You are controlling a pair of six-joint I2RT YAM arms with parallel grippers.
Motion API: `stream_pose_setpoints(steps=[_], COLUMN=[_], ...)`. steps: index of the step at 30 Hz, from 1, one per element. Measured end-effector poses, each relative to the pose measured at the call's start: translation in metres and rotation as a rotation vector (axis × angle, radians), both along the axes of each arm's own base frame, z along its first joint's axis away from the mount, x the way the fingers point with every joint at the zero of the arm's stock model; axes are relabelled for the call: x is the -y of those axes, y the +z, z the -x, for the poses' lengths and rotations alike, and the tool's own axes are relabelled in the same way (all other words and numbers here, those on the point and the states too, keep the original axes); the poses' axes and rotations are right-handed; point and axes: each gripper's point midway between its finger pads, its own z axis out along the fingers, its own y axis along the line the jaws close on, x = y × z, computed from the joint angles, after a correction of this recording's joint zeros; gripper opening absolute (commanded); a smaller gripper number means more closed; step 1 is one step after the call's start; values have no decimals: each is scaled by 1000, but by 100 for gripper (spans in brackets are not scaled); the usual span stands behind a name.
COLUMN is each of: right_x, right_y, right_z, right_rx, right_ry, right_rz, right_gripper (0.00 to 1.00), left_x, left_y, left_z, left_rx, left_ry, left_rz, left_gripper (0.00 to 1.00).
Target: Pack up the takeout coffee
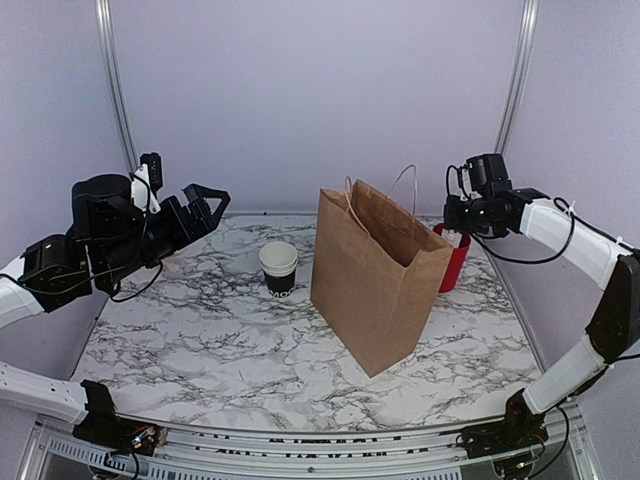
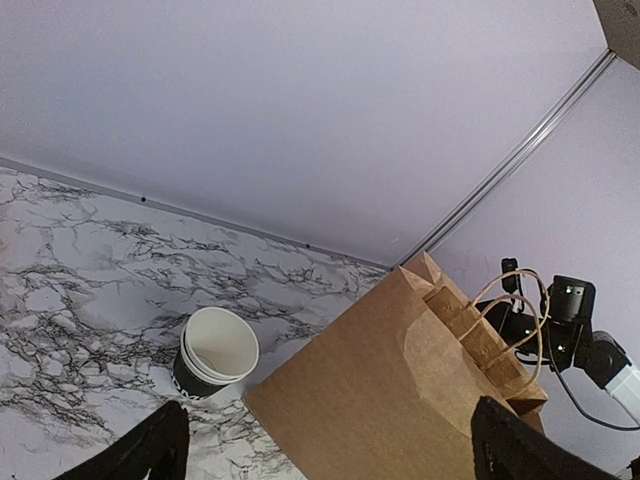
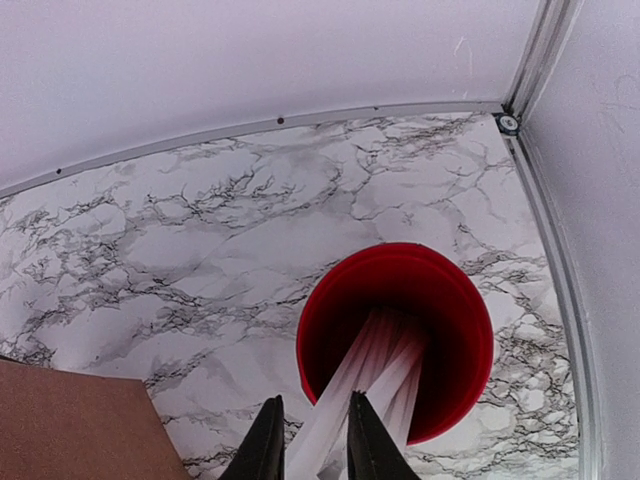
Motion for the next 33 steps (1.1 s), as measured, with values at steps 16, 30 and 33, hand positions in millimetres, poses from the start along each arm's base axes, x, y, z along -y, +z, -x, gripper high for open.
stream_pose_setpoints(steps=[16,30,33], right_x=[5,5,6], right_y=[-7,12,15], right_z=[-2,-5,-3], right_rx=[-30,-1,1], right_ry=[-24,-34,-34], right_rz=[40,50,53], right_gripper=[9,0,0], left_x=[-2,-2,-3], left_y=[-4,-4,-4], left_z=[-1,-1,-2], left_rx=[-7,-7,-8], left_ry=[6,8,11], left_rz=[-5,-4,-5], left_gripper=[99,99,99])
